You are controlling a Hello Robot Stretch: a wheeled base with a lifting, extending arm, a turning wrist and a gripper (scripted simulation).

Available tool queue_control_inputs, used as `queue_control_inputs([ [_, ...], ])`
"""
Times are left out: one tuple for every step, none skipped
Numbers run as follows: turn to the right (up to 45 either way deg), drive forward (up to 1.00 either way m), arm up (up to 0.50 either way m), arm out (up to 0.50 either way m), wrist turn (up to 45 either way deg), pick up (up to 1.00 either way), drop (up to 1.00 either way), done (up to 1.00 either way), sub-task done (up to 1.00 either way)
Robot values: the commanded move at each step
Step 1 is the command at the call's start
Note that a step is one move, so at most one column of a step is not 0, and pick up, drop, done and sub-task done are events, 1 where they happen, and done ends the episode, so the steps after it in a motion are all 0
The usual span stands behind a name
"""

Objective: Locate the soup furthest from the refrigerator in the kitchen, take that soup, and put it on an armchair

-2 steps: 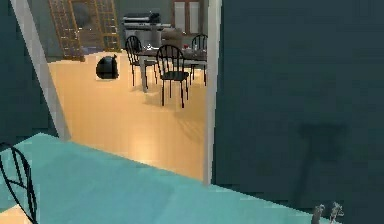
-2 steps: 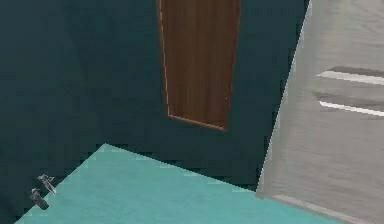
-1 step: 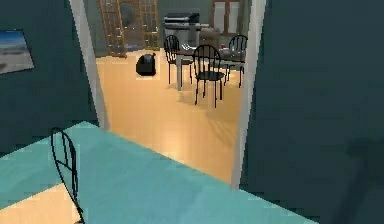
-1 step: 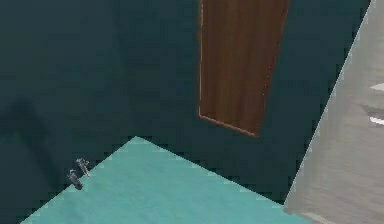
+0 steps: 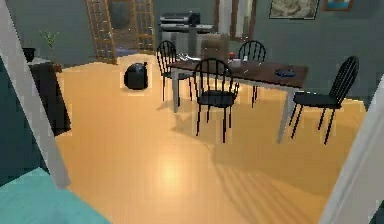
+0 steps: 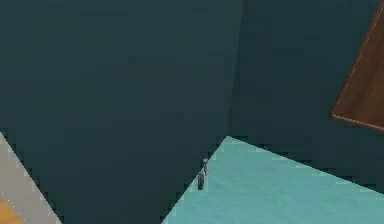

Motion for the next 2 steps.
queue_control_inputs([
  [-3.0,0.00,0.00,0.00,0.0,0.00,0.00,0.00,0.00],
  [0.0,0.45,0.00,0.00,0.0,0.00,0.00,0.00,0.00],
])
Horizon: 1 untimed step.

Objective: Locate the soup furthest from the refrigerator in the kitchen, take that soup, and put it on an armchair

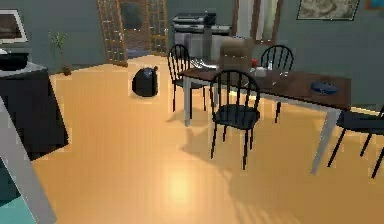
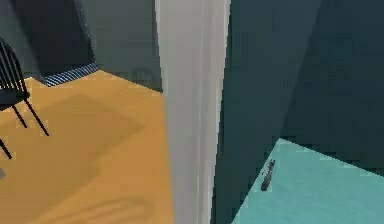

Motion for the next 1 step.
queue_control_inputs([
  [45.0,0.00,0.00,0.00,0.0,0.00,0.00,0.00,0.00],
])
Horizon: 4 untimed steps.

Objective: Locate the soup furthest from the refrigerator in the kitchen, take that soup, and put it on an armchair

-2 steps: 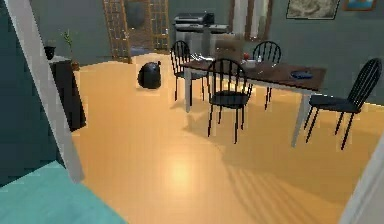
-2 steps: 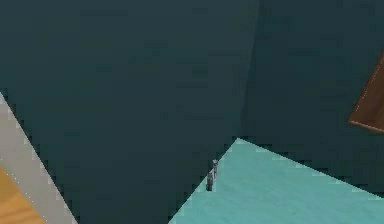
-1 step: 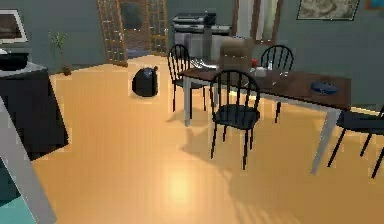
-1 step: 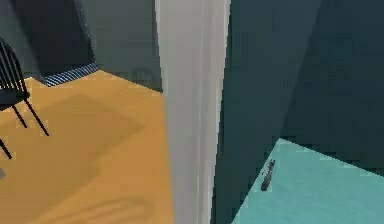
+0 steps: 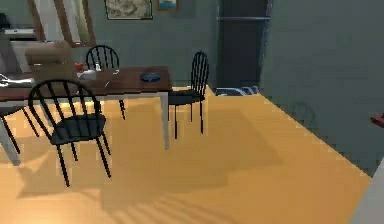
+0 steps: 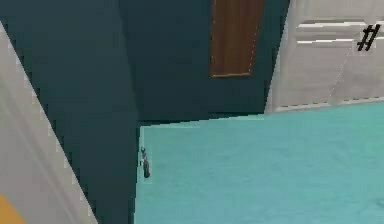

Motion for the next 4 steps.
queue_control_inputs([
  [0.0,0.85,0.00,0.00,0.0,0.00,0.00,0.00,0.00],
  [30.0,0.00,0.00,0.00,0.0,0.00,0.00,0.00,0.00],
  [0.0,1.00,0.00,0.00,0.0,0.00,0.00,0.00,0.00],
  [0.0,0.45,0.00,0.00,0.0,0.00,0.00,0.00,0.00],
])
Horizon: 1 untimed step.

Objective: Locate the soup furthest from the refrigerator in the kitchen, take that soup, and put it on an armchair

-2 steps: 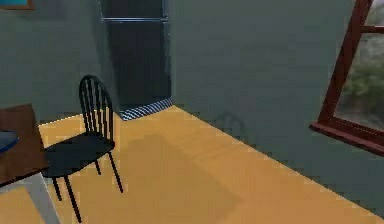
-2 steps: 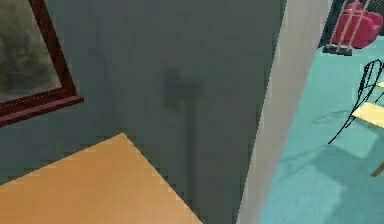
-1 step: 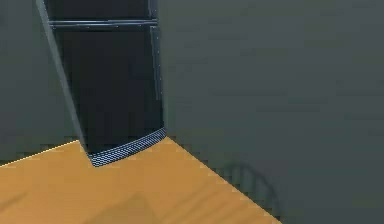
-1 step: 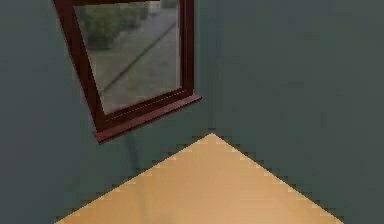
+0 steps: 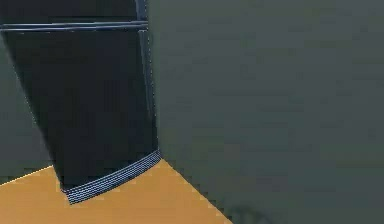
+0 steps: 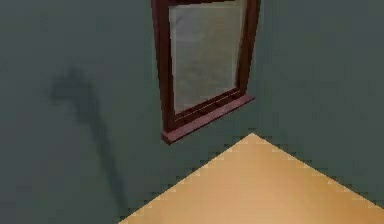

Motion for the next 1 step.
queue_control_inputs([
  [-33.0,0.00,0.00,0.00,0.0,0.00,0.00,0.00,0.00],
])
